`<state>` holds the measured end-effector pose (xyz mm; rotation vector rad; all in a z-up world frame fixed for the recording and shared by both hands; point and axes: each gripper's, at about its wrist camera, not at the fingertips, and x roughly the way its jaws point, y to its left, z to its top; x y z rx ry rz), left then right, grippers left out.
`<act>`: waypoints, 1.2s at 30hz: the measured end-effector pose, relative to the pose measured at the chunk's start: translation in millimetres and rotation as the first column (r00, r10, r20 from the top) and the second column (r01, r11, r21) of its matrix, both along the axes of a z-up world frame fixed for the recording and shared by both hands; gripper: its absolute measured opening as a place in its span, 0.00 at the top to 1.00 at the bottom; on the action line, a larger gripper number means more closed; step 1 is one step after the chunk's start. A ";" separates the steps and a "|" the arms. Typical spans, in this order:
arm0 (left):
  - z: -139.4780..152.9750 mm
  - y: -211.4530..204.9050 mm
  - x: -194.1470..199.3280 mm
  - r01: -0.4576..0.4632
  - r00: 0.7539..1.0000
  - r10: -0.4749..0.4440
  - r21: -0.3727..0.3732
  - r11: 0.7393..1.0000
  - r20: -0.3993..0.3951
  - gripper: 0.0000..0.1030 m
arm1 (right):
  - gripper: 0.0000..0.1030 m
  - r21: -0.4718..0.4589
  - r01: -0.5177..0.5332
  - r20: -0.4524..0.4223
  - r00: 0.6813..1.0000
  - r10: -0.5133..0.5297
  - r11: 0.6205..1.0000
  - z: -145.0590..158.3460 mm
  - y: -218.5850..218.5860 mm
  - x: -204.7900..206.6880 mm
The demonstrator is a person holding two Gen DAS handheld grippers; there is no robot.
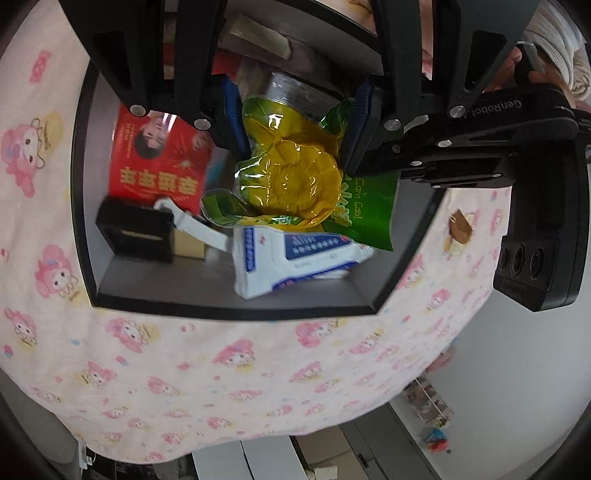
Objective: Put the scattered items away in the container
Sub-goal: 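Carry the snack bag with both grippers and lower it into the box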
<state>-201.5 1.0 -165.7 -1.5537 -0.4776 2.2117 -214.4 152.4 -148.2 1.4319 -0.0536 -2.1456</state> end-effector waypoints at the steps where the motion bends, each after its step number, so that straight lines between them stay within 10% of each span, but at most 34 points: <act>1: -4.3 -1.0 -0.4 0.000 1.000 0.000 -0.006 1.000 0.006 0.97 | 0.57 -0.005 -0.005 0.017 1.000 0.005 1.000 -2.7 3.2 -1.1; 36: -2.1 -20.5 3.3 -0.049 0.996 0.048 -0.006 0.999 -0.069 0.86 | 0.57 0.134 0.012 -0.101 0.995 0.001 0.991 -4.4 2.6 8.4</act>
